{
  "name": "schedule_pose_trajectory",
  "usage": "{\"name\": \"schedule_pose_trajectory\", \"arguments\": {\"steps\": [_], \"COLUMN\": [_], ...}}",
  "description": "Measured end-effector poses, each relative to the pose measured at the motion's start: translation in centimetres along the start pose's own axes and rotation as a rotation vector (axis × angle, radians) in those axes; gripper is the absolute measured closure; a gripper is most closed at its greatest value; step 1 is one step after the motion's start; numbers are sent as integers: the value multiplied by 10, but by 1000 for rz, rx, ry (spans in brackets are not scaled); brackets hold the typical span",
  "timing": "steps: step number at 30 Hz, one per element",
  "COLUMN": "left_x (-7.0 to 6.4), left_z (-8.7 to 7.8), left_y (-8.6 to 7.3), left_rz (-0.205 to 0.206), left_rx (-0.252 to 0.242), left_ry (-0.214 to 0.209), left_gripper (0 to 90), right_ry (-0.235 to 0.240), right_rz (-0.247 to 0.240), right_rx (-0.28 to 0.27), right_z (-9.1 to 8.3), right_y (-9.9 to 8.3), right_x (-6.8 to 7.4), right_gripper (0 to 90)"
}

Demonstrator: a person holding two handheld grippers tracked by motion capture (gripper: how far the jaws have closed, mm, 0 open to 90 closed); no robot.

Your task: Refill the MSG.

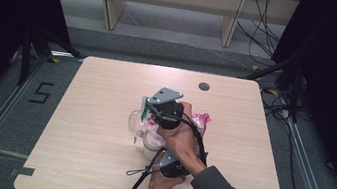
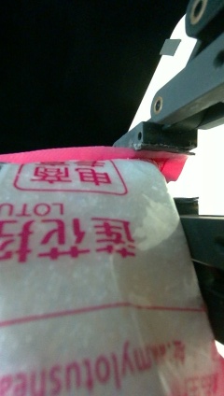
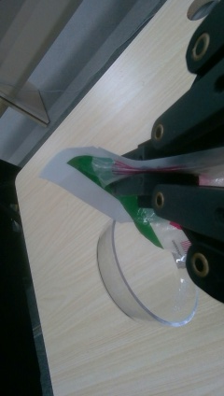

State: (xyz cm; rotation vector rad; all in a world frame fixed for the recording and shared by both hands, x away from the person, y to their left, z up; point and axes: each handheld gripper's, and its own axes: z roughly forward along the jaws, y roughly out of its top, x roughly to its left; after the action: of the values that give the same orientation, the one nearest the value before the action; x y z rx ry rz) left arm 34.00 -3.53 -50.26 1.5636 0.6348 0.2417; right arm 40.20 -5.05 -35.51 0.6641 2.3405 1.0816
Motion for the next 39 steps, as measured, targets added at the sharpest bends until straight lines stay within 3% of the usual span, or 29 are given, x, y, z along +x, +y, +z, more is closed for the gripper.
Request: {"name": "schedule_pose_trajectory", "arguments": {"steps": [4,5,7,8,9,10,13,14,16,17,18,20,23,24,26,30,31,32,37,39], "left_x": [0,3,3,5,4,8,5,5,8,5,5,6,6,8,9,9,7,7,7,9], "left_z": [0,-3,-3,-2,-2,-6,-1,-1,-5,-2,0,-1,-1,-4,-4,-5,-2,-2,-1,-4], "left_y": [0,1,1,2,2,3,3,3,4,3,3,4,3,4,3,3,3,3,2,4], "left_rz": [5,34,33,61,57,116,47,47,104,59,47,64,55,85,91,84,61,61,57,88], "left_rx": [4,35,29,11,8,45,-2,-2,37,9,-2,9,6,38,33,44,11,11,8,51], "left_ry": [0,-19,-19,10,13,9,32,32,14,28,25,18,21,10,22,22,19,17,20,32], "left_gripper": [717,717,718,718,718,718,719,719,719,719,719,719,719,719,719,719,719,720,719,720], "right_ry": [1,6,1,-3,-2,12,7,4,-3,-2,2,-5,-3,-3,5,2,-1,7,-1,2], "right_rz": [-1,-10,2,-6,1,-14,-6,-19,-25,-22,-24,-16,-22,-30,-34,-29,-30,-10,-26,-27], "right_rx": [6,12,5,-3,1,12,10,11,11,12,12,14,16,15,30,19,20,35,29,30], "right_z": [1,1,2,2,2,1,2,2,4,4,4,4,5,6,6,8,8,8,9,9], "right_y": [0,1,1,1,1,1,2,2,2,2,2,2,2,2,2,2,2,2,2,2], "right_x": [0,0,1,0,1,0,1,0,1,1,1,2,2,2,2,3,2,4,3,3], "right_gripper": [900,900,900,900,900,900,900,900,900,900,900,900,900,900,900,900,900,900,900,900]}}
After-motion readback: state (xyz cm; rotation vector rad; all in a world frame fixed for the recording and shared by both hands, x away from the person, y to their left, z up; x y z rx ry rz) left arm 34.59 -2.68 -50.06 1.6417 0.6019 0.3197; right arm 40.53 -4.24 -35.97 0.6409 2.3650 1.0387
